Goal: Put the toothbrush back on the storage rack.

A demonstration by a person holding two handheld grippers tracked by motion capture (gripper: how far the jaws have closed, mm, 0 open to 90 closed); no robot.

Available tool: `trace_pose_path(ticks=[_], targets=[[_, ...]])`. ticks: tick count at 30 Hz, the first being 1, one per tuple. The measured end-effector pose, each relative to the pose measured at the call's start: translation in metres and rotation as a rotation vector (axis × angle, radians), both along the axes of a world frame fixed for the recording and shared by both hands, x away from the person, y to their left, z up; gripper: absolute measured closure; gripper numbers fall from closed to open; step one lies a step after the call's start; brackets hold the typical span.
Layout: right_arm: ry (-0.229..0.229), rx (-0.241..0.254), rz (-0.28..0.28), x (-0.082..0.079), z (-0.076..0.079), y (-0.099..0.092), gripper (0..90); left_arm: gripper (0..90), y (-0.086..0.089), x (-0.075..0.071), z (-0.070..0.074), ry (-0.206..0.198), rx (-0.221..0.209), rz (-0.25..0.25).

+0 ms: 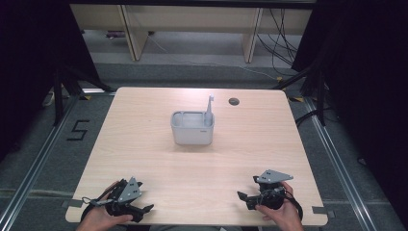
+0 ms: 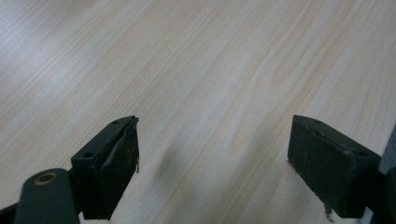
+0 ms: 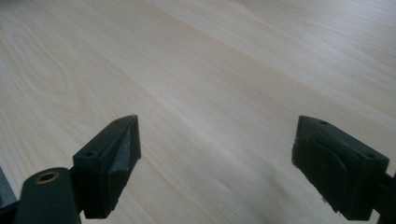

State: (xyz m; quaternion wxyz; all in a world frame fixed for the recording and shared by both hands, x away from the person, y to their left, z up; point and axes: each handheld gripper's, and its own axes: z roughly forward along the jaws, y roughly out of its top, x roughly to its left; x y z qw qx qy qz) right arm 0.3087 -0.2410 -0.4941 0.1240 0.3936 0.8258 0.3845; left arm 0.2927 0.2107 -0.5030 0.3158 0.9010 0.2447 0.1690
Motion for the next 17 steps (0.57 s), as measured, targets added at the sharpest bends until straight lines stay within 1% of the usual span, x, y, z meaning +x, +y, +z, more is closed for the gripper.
trace_pose_path(ticks=[1, 2, 3, 4, 6, 7, 8, 9, 10, 11, 12, 14, 15, 16, 17], targets=[[0.009, -0.005, 0.004, -0.0004, 0.0002, -0.0005, 16.2, 16.3, 0.0, -0.0001, 0.0, -0.001, -0.001, 0.0], [-0.012, -0.011, 0.014, 0.0006, -0.0007, -0.0013, 16.2, 16.3, 0.0, 0.0, 0.0001, 0.0, -0.001, 0.0], [-0.01, -0.01, 0.023, 0.0006, -0.001, -0.0016, 16.2, 16.3, 0.0, -0.0001, 0.0, -0.001, 0.0, 0.0], [0.016, -0.004, -0.007, -0.0023, -0.0002, -0.0006, 16.2, 16.3, 0.0, -0.0001, 0.0, -0.001, -0.001, 0.0], [0.019, -0.013, 0.0, -0.0031, -0.0004, -0.0013, 16.2, 16.3, 0.0, -0.0001, 0.0, 0.0, 0.0, 0.0], [-0.005, -0.025, 0.017, -0.0015, -0.0014, -0.0024, 16.2, 16.3, 0.0, 0.0, -0.0001, -0.001, 0.0, 0.0], [-0.006, -0.027, 0.019, -0.0017, -0.0017, -0.0025, 16.2, 16.3, 0.0, 0.0, -0.0001, 0.0, 0.0, 0.0], [0.003, -0.029, 0.023, -0.0022, -0.0018, -0.0024, 16.2, 16.3, -0.0001, -0.0001, -0.0002, 0.0, -0.002, 0.0], [0.013, -0.028, 0.015, -0.003, -0.002, -0.0021, 16.2, 16.3, -0.0002, -0.0001, -0.0002, 0.001, -0.002, -0.001], [-0.005, -0.034, 0.024, -0.0024, -0.0027, -0.0027, 16.2, 16.3, -0.0002, -0.0001, -0.0003, 0.001, -0.002, 0.0], [0.006, -0.035, 0.017, -0.0033, -0.0023, -0.0026, 16.2, 16.3, -0.0002, 0.0, -0.0003, 0.001, -0.001, -0.001], [0.004, -0.04, 0.02, -0.0038, -0.0028, -0.003, 16.2, 16.3, -0.0001, -0.0001, -0.0004, 0.001, 0.0, -0.002], [-0.008, -0.045, 0.03, -0.0031, -0.0029, -0.0038, 16.2, 16.3, -0.0001, -0.0001, -0.0003, 0.001, 0.0, -0.001], [0.0, -0.04, 0.035, -0.0029, -0.0033, -0.004, 16.2, 16.3, 0.0, -0.0001, -0.0003, 0.001, -0.001, 0.0], [0.008, -0.038, 0.026, -0.0037, -0.0025, -0.0042, 16.2, 16.3, 0.0001, -0.0001, -0.0003, 0.001, 0.0, 0.0]])
